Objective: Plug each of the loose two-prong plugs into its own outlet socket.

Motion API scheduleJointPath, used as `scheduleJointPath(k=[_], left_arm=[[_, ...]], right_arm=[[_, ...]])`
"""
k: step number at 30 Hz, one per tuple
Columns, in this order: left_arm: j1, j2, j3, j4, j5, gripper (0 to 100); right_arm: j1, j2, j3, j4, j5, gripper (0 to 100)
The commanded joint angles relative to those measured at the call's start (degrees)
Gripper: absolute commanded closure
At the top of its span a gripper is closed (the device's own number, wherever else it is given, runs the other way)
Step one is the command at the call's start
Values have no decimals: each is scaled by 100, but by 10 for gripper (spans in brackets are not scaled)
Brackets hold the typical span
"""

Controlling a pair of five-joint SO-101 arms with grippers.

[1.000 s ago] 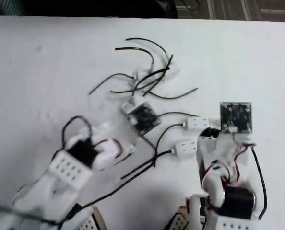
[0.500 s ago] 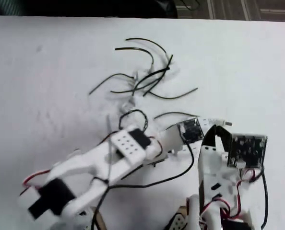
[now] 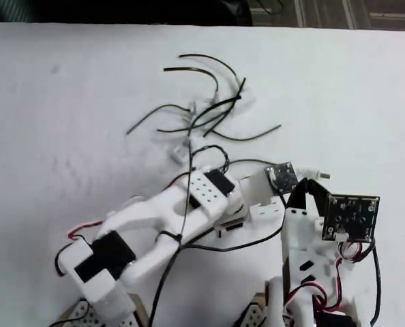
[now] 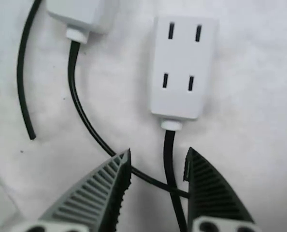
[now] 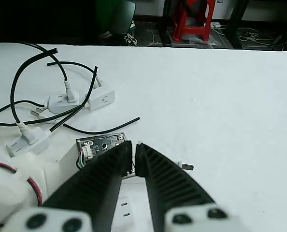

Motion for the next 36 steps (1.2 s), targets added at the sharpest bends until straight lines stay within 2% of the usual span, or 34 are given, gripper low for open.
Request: scheduleJointPath(k=[1,6,15,19,25,31,36], left_arm=[[84,-31,-264,62,-26,806],[136,57,-281,158,-26,860],[576,673,-870,1090,-26,888],[602,725,-923,1116,-26,985],[655,690,-914,1248,-26,979],[585,-75,-905,1969,-26,979],[110,-1068,-563,2338,-26,979]], right_arm=[[-40,-13,-26,-31,-62,981],[-40,-13,-26,-31,-62,981],[-40,-13,-26,-31,-62,981],[-40,-13,-26,-31,-62,981],[-40,-13,-62,-31,-62,981],[-40,-13,-62,-31,-62,981],[-40,-13,-62,-31,-53,981]])
